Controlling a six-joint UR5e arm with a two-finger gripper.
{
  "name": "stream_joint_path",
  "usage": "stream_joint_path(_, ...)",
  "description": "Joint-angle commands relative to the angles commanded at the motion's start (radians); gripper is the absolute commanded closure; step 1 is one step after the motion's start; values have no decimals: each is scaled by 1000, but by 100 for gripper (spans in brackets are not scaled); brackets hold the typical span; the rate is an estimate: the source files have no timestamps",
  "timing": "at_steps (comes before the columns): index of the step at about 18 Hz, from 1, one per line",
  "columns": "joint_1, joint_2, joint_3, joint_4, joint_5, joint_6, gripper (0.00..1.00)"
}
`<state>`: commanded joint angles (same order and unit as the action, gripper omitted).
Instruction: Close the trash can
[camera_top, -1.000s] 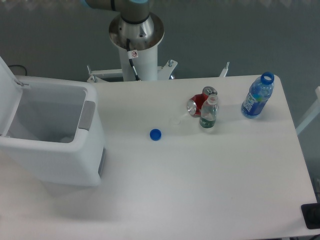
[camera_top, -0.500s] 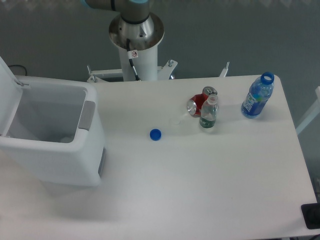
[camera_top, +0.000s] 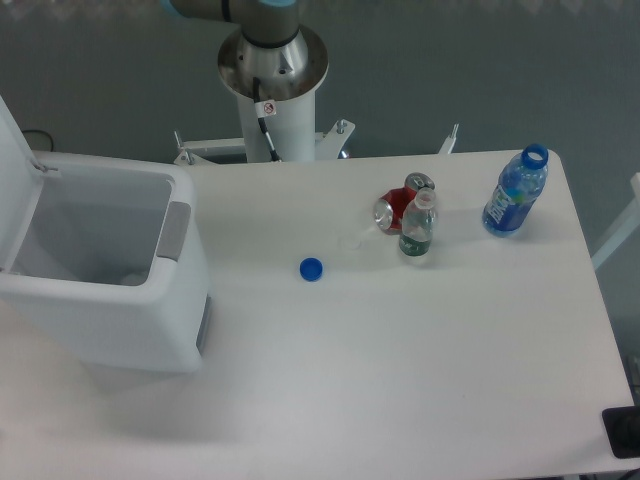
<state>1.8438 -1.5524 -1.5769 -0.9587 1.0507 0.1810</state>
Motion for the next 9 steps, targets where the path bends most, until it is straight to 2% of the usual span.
stream_joint_path(3,17,11,-5,2,44,0,0)
stream_joint_path(9,83,46,-5,0,52,2,0)
